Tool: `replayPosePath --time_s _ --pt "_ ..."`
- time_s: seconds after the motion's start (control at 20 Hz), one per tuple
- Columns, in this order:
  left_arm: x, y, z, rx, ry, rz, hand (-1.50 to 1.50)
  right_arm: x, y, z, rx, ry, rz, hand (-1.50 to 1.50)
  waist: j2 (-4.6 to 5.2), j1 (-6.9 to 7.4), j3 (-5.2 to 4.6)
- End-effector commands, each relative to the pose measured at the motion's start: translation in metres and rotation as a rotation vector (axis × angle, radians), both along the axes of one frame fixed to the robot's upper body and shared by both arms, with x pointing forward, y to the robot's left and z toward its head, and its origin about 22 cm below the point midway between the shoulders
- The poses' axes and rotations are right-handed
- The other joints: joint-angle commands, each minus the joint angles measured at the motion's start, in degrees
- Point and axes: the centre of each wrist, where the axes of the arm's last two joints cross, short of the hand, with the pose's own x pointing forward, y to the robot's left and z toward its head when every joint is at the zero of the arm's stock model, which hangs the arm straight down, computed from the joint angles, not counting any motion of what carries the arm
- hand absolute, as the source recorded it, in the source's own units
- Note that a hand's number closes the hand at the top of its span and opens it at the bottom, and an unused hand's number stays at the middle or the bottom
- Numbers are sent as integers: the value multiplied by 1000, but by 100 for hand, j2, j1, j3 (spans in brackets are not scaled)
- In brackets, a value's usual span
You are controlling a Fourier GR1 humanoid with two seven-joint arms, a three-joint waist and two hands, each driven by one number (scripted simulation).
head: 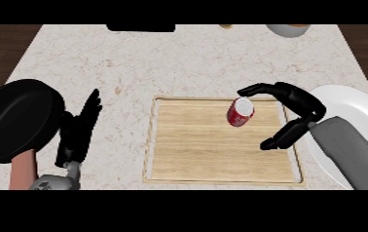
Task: Pick the can from the tray and place it in the plate
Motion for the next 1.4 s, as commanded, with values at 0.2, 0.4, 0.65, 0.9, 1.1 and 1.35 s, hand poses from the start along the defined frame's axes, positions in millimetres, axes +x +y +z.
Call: replayPosePath --time_s 0.2,0.4,0.65,0.9,1.1,1.35 --pt "0 -4 4 -14 11 7 0 40 -5 63 -371 -294 37 -150 -44 -28 -13" --pt "-17 -10 -15 -24 32 -3 0 54 10 91 -529 -334 85 -150 -56 -37 -17" --pt "-3 -1 11 -3 17 15 0 54 40 91 -745 -282 191 -150 -65 -77 -15" --pt "1 4 4 -15 14 26 0 55 52 67 -837 -244 259 -150 -50 -108 -15" --pt "4 -2 3 0 16 15 0 47 49 62 -857 -234 249 -150 -65 -180 -15" --pt "2 3 7 -11 20 14 0 56 49 38 -880 -235 254 -150 -55 -131 -13"
